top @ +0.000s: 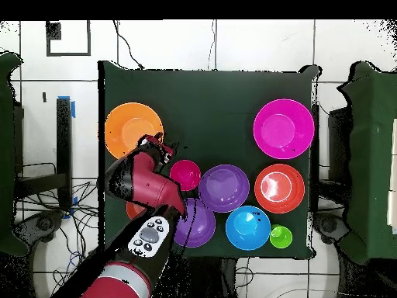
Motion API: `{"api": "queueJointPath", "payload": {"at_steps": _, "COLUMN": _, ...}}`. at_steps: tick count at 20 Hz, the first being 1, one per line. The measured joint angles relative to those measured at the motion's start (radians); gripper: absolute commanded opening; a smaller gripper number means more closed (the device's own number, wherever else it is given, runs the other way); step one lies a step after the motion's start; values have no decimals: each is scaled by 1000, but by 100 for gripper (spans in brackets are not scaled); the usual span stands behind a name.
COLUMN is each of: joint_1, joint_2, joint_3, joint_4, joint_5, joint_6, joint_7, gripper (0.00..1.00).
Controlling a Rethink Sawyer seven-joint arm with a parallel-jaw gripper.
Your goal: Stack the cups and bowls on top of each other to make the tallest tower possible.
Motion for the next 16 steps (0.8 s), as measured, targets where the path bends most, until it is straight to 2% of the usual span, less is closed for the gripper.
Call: {"api": "queueJointPath", "payload": {"at_steps": 16, "joint_1": -12, "joint_2": 5, "joint_3": 15, "joint_4": -19, "joint_5": 0, "joint_6": 0, "joint_7": 0, "gripper": 100}}
